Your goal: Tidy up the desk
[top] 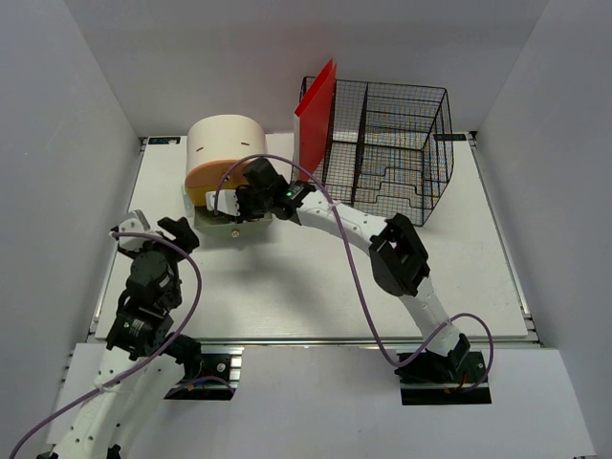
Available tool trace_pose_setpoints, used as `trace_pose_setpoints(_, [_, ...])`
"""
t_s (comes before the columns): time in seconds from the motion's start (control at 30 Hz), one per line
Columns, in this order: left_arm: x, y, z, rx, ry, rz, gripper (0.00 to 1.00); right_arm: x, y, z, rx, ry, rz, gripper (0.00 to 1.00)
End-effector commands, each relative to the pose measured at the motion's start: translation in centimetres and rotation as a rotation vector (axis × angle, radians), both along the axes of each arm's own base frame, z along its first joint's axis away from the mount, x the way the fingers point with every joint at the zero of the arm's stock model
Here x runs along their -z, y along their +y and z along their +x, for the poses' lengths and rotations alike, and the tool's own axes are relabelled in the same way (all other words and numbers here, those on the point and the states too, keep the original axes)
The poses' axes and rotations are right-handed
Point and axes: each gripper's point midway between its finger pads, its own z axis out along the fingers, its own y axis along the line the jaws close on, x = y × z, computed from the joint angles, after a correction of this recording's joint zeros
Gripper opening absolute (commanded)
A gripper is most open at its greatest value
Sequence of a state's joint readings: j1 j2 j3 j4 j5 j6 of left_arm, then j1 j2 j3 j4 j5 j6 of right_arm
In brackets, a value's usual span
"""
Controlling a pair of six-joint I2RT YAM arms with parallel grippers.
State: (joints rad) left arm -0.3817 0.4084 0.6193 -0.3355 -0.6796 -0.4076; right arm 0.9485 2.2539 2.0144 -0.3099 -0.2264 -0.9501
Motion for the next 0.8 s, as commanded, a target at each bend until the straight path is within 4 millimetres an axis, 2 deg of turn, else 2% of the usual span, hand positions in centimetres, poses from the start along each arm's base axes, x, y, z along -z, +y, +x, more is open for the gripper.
trace_pose_setpoints(0.0, [0.7, -0.8, 0.5, 0.038, 0.024, 0.015, 0.76, -8.1, -0.9, -0.1, 0.038, 0.005, 0.137, 0.14])
trace_pose_setpoints(0.03, [0.8, -1.0, 0.7, 0.044, 0.024, 0.014, 0.73, -8.9, -1.2, -1.5, 0.022, 0.069, 0.149, 0.05])
trace_pose_setpoints(0.07, [1.1, -1.3, 1.0, 0.057, 0.033, 0.013, 0.64, -9.7, -2.4, -1.4, 0.045, 0.122, 0.167, 0.0])
trace_pose_setpoints(0.1, [1.2, -1.5, 1.2, 0.063, 0.038, 0.007, 0.57, -11.2, -3.7, -2.9, 0.08, 0.233, 0.206, 0.0])
trace_pose_setpoints(0.13, [1.5, -1.7, 1.4, 0.066, 0.049, 0.003, 0.51, -11.9, -4.8, -3.9, 0.088, 0.307, 0.222, 0.0])
trace_pose_setpoints(0.17, [2.2, -1.8, 2.0, 0.055, 0.079, -0.018, 0.35, -11.9, -6.4, -5.2, 0.067, 0.416, 0.221, 0.0])
trace_pose_setpoints(0.2, [2.3, -2.1, 2.3, 0.057, 0.093, -0.027, 0.28, -14.0, -8.6, -6.1, 0.072, 0.461, 0.255, 0.0])
trace_pose_setpoints(0.23, [2.7, -2.4, 2.8, 0.062, 0.114, -0.029, 0.24, -11.5, -10.3, -7.7, 0.113, 0.595, 0.216, 0.0])
trace_pose_setpoints(0.27, [3.0, -2.6, 3.2, 0.061, 0.133, -0.042, 0.21, -11.2, -11.9, -8.5, 0.102, 0.661, 0.223, 0.0])
trace_pose_setpoints(0.3, [3.4, -3.1, 4.4, 0.065, 0.181, -0.043, 0.17, -12.8, -14.2, -9.4, 0.1, 0.67, 0.26, 0.0])
trace_pose_setpoints(0.33, [4.1, -3.2, 4.9, 0.062, 0.226, -0.043, 0.16, -10.2, -16.3, -10.5, 0.128, 0.763, 0.236, 0.0])
trace_pose_setpoints(0.37, [4.4, -3.2, 5.4, 0.047, 0.249, -0.063, 0.15, -9.9, -17.4, -11.3, 0.13, 0.786, 0.241, 0.0])
trace_pose_setpoints(0.4, [5.6, -2.9, 6.3, 0.022, 0.304, -0.061, 0.14, -11.6, -19.3, -11.8, 0.126, 0.754, 0.291, 0.0])
trace_pose_setpoints(0.43, [4.3, -2.7, 7.1, 0.012, 0.286, -0.077, 0.14, -11.8, -20.2, -12.6, 0.115, 0.759, 0.302, 0.0])
trace_pose_setpoints(0.47, [3.9, -2.5, 7.7, 0.007, 0.279, -0.095, 0.14, -10.1, -21.1, -13.6, 0.133, 0.795, 0.287, 0.0])
trace_pose_setpoints(0.5, [3.7, -2.4, 8.4, 0.004, 0.282, -0.105, 0.15, -11.8, -21.9, -14.5, 0.106, 0.749, 0.335, 0.0])
trace_pose_setpoints(0.53, [1.6, -1.9, 9.3, 0.004, 0.244, -0.134, 0.15, -12.1, -22.6, -14.8, 0.103, 0.746, 0.356, 0.0])
trace_pose_setpoints(0.57, [0.7, -1.5, 9.9, -0.001, 0.234, -0.148, 0.15, -11.3, -23.2, -15.6, 0.1, 0.762, 0.358, 0.0])
trace_pose_setpoints(0.6, [0.1, -1.2, 10.3, -0.001, 0.238, -0.157, 0.14, -12.5, -23.9, -16.0, 0.082, 0.723, 0.393, 0.0])
trace_pose_setpoints(0.63, [0.6, -0.3, 11.2, -0.014, 0.274, -0.173, 0.12, -12.6, -24.4, -16.1, 0.08, 0.703, 0.401, 0.0])
trace_pose_setpoints(0.67, [-2.0, 0.1, 12.1, -0.016, 0.232, -0.191, 0.09, -12.8, -24.9, -16.0, 0.085, 0.673, 0.41, 0.0])
trace_pose_setpoints(0.73, [-2.6, 1.0, 13.2, -0.016, 0.239, -0.212, 0.07, -13.3, -25.8, -16.3, 0.086, 0.61, 0.432, 0.0])
trace_pose_setpoints(0.77, [-4.4, 1.7, 13.7, -0.001, 0.203, -0.234, 0.07, -14.1, -26.4, -16.4, 0.085, 0.57, 0.455, 0.0])
